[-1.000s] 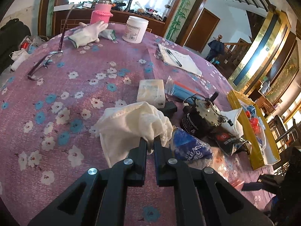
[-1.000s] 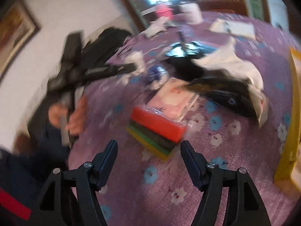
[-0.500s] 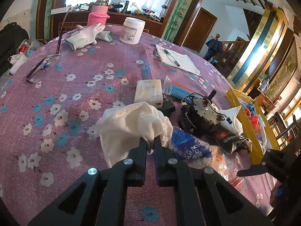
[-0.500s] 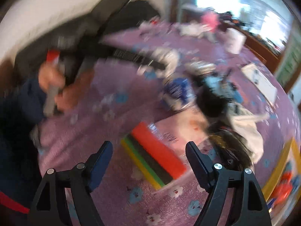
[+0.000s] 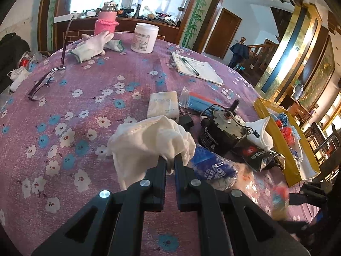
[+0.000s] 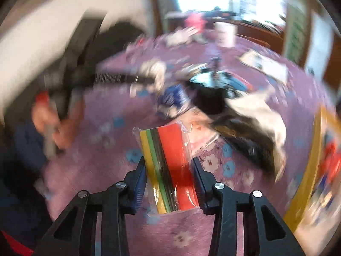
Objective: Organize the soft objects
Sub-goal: 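Carry the white cloth and striped sponge pack over the tray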
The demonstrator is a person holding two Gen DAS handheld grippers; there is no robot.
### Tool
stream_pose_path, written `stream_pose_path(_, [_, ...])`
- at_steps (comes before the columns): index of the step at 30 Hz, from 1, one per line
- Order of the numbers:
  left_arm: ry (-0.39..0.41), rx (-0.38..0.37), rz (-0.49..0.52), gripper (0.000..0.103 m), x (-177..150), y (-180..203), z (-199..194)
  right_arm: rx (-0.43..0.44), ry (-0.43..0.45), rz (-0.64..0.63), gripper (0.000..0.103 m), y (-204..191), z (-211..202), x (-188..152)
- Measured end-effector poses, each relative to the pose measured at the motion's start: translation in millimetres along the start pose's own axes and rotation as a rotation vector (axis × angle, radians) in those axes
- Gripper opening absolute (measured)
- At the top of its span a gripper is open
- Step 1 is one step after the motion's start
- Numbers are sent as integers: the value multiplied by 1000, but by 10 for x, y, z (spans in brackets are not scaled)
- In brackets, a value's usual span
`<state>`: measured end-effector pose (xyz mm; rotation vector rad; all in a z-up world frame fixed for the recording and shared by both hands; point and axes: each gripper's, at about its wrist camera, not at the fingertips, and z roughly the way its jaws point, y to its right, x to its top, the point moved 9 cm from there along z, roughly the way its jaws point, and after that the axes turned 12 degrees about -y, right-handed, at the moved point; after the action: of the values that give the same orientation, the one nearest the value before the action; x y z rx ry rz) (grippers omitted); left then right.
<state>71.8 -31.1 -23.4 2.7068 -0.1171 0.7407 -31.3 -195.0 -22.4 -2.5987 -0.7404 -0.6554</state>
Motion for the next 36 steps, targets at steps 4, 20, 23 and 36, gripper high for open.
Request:
stream_pose_path(4, [6, 2, 32, 7, -14, 99, -23, 4, 119, 169, 43, 198, -231, 37])
stream_pose_path(20, [18, -48, 246, 7, -76, 1209, -225, 57, 293, 401, 43, 784, -836, -108])
stream_pose_path(23, [10, -57, 282, 7, -99, 1443, -202, 47, 329, 416, 43, 874, -978, -145])
stream_pose_path(36, [-43, -120, 439, 7, -155, 2584, 57, -47, 454, 582, 43, 1685, -1652, -615])
